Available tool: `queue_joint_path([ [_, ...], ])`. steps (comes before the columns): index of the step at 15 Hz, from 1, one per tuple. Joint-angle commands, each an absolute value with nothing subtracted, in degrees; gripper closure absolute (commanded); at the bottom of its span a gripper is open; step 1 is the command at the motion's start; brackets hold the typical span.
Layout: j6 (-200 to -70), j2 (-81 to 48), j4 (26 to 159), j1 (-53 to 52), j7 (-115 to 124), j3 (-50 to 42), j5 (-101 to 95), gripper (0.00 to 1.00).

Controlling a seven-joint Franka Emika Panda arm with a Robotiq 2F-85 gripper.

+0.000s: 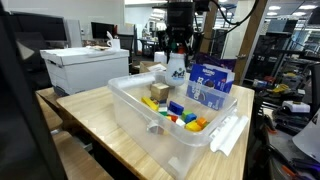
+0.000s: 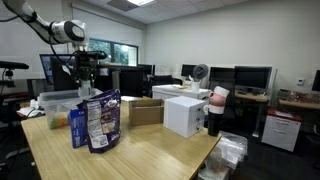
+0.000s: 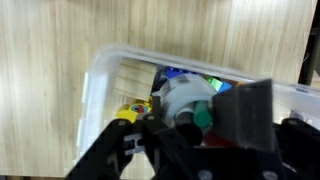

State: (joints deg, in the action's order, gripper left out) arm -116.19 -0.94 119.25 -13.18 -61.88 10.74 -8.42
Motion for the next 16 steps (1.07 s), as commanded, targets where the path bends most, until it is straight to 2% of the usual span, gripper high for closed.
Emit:
queue_joint_path([
  [1, -113.48, 2.05, 118.73, -11.86, -57.8, 10.38, -11.52, 0.6],
  [16, -110.11, 7.98, 122.96, -8.44, -49.03, 6.58, -18.43, 0.6],
])
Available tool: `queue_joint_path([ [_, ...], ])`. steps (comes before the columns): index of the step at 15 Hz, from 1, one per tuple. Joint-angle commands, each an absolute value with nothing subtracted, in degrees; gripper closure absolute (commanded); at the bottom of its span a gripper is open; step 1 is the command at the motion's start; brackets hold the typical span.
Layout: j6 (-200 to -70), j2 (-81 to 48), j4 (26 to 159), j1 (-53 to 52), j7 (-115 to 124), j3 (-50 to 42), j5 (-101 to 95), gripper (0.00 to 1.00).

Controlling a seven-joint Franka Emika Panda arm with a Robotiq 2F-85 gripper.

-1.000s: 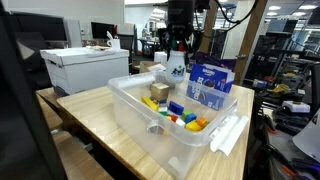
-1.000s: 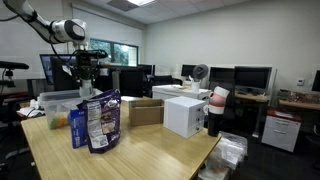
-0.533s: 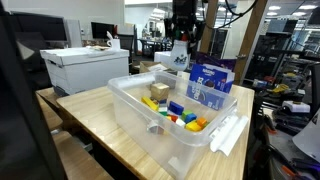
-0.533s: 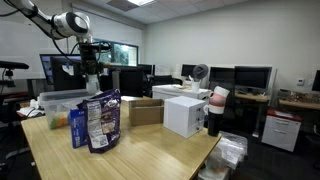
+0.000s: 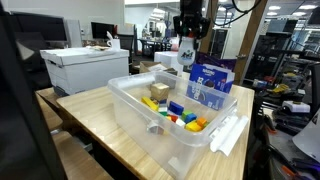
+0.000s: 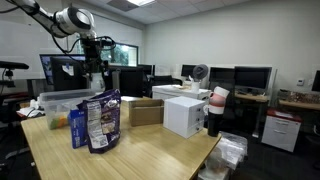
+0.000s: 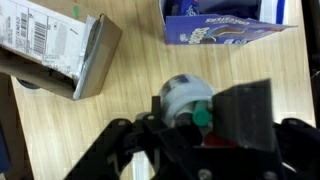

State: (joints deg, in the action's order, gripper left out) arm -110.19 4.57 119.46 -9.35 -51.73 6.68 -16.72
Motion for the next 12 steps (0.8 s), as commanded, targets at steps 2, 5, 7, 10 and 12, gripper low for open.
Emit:
queue_joint_path([
  [2, -110.77, 8.66, 124.47, -8.16, -48.46, 6.14, -18.06, 0.6],
  [5, -112.79, 10.01, 127.51, -7.92, -47.33, 5.46, -17.67, 0.6],
  [7, -114.56, 10.86, 129.61, -7.79, -46.38, 5.11, -17.26, 0.6],
  [10, -118.99, 12.27, 133.44, -7.88, -44.19, 4.76, -17.29, 0.6],
  [12, -121.83, 13.02, 135.81, -8.07, -42.8, 4.77, -17.5, 0.6],
])
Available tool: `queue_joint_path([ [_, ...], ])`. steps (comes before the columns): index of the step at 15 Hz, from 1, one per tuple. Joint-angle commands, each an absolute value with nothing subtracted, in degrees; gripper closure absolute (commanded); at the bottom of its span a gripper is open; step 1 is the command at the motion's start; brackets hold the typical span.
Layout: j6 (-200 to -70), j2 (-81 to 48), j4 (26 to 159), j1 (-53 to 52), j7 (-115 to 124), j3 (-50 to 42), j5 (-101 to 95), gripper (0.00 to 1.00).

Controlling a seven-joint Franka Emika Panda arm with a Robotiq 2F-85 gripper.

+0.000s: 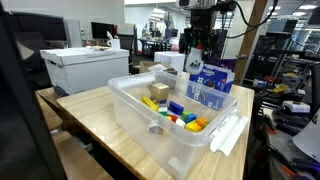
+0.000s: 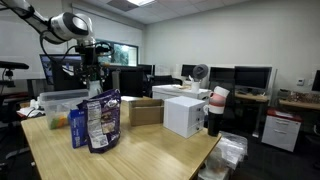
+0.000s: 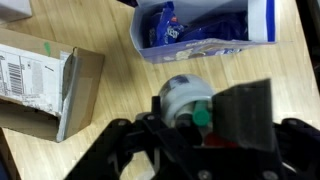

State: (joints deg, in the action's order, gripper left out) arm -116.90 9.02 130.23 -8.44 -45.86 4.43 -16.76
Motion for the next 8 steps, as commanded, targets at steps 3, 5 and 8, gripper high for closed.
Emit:
queue_joint_path([
  [3, -125.29, 13.55, 139.07, -8.2, -41.05, 5.07, -18.68, 0.6],
  [5, -126.4, 13.62, 140.78, -8.3, -40.96, 5.1, -18.41, 0.6],
  [8, -127.24, 13.47, 142.95, -8.42, -40.86, 5.22, -18.22, 0.6],
])
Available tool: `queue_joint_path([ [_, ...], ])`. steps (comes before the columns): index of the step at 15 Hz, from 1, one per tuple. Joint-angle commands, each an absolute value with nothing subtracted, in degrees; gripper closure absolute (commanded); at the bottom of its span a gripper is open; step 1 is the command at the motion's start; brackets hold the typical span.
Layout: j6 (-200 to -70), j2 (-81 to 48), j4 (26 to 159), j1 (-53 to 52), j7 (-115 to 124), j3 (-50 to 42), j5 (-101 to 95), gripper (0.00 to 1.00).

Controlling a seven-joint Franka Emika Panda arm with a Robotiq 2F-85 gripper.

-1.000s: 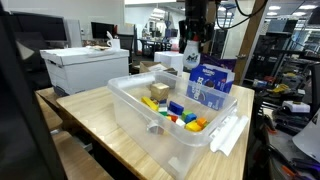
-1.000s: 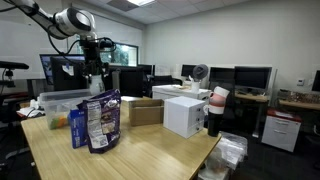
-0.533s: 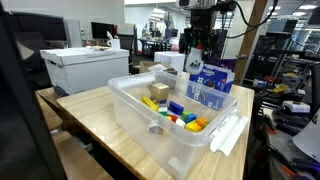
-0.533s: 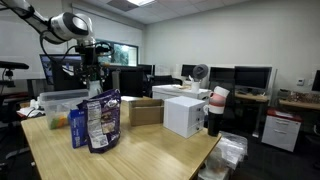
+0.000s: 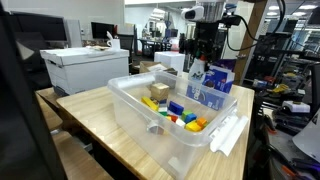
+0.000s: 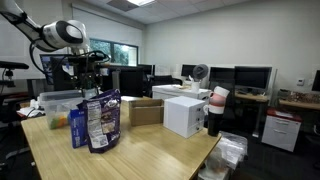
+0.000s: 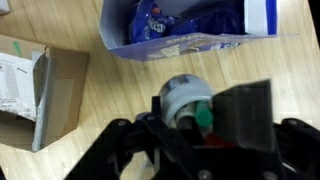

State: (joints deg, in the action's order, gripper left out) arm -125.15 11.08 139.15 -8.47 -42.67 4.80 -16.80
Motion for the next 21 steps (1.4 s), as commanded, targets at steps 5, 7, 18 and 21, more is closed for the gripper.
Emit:
queue_joint_path([
  [5, -131.41, 13.47, 146.62, -8.31, -38.85, 5.18, -17.72, 0.6],
  [7, -133.09, 13.35, 147.8, -8.19, -37.24, 5.37, -18.59, 0.6],
  [18, -135.94, 12.79, 151.63, -8.2, -32.12, 5.88, -21.56, 0.6],
  [21, -136.11, 12.39, 152.07, -8.35, -31.59, 5.99, -21.73, 0.6],
])
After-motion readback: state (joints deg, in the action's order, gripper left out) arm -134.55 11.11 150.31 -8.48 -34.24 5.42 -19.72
